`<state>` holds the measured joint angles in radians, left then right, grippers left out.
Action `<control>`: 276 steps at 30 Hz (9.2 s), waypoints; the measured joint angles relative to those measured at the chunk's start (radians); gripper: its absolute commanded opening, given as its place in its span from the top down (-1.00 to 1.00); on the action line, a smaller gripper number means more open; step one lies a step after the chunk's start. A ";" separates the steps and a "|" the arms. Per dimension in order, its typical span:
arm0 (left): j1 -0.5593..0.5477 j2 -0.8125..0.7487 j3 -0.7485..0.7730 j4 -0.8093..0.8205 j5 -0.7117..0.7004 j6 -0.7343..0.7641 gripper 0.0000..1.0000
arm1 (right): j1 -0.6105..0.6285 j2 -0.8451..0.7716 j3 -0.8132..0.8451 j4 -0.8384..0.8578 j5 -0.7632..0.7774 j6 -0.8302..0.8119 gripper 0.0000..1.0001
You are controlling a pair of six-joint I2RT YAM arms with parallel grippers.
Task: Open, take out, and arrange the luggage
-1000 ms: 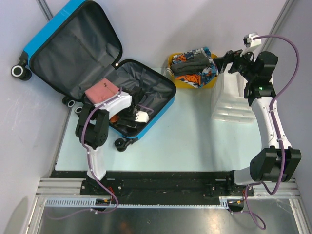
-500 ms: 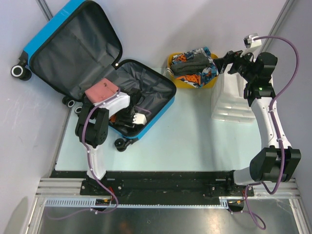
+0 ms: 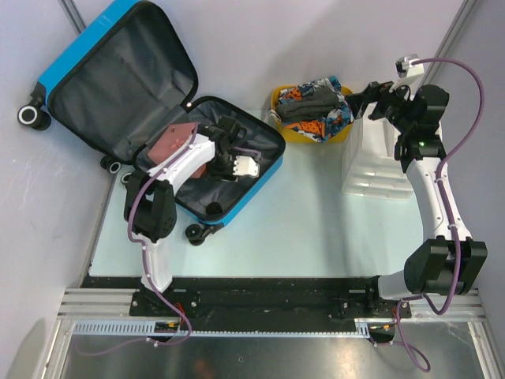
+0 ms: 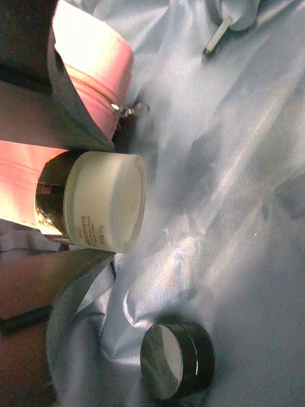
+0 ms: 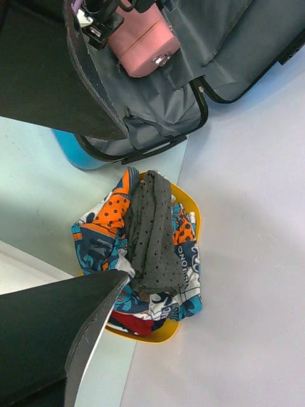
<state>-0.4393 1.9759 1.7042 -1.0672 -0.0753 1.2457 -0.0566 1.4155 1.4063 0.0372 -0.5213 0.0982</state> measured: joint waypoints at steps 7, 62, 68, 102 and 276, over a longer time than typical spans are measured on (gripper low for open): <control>-0.028 -0.050 0.010 0.006 0.071 -0.060 1.00 | 0.000 0.000 -0.011 -0.004 -0.011 0.011 -0.74; 0.076 -0.002 0.350 0.240 1.248 -1.580 1.00 | 0.663 0.013 -0.224 0.107 0.148 -0.357 0.03; 0.089 -0.002 0.318 0.262 1.229 -1.642 0.41 | 0.670 0.021 -0.231 0.127 0.196 -0.379 0.55; -0.017 -0.729 -0.562 0.749 1.149 -0.311 -0.99 | 0.338 -0.010 -0.237 -0.126 -0.658 0.217 1.00; 0.049 -0.621 -0.639 0.513 0.503 -0.580 -0.37 | 0.082 0.149 0.394 -0.515 0.205 -0.319 -0.86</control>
<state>-0.3901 1.3552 1.0649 -0.5545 0.4274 0.6655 0.0254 1.5642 1.8000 -0.4778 -0.3161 -0.2211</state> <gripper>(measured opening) 0.770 0.927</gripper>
